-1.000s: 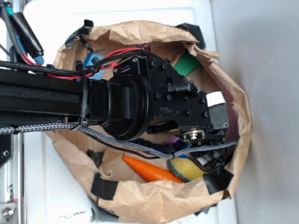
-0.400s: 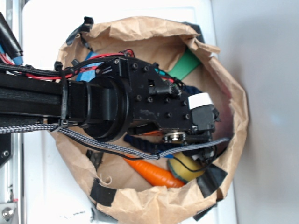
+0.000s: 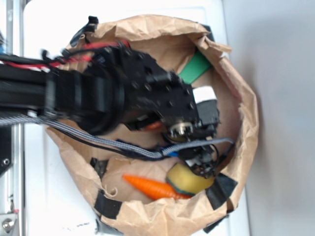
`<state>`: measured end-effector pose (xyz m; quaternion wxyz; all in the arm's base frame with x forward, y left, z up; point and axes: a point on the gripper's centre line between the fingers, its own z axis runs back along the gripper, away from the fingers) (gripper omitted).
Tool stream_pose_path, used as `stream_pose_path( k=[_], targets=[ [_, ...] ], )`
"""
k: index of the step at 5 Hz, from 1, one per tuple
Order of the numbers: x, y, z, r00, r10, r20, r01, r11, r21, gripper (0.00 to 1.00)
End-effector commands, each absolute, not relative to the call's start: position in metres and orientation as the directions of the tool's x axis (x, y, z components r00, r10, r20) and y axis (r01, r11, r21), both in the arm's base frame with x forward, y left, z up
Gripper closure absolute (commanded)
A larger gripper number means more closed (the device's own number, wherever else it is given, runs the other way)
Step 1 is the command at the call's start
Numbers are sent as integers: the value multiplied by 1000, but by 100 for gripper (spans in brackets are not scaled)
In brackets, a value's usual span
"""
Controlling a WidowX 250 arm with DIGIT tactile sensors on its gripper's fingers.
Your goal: Grab the blue rope.
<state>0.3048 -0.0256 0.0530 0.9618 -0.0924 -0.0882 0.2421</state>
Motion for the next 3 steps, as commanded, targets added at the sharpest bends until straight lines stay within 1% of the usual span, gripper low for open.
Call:
stream_pose_path(
  k=[1,2,3],
  targets=[
    [288,-3,130,906,368,210,-354,930,-99,100],
    [258,1,139,898,319,304,-326,945,-29,100],
    [249,-2,129,899,233,371,-282,956,82,100]
  ],
)
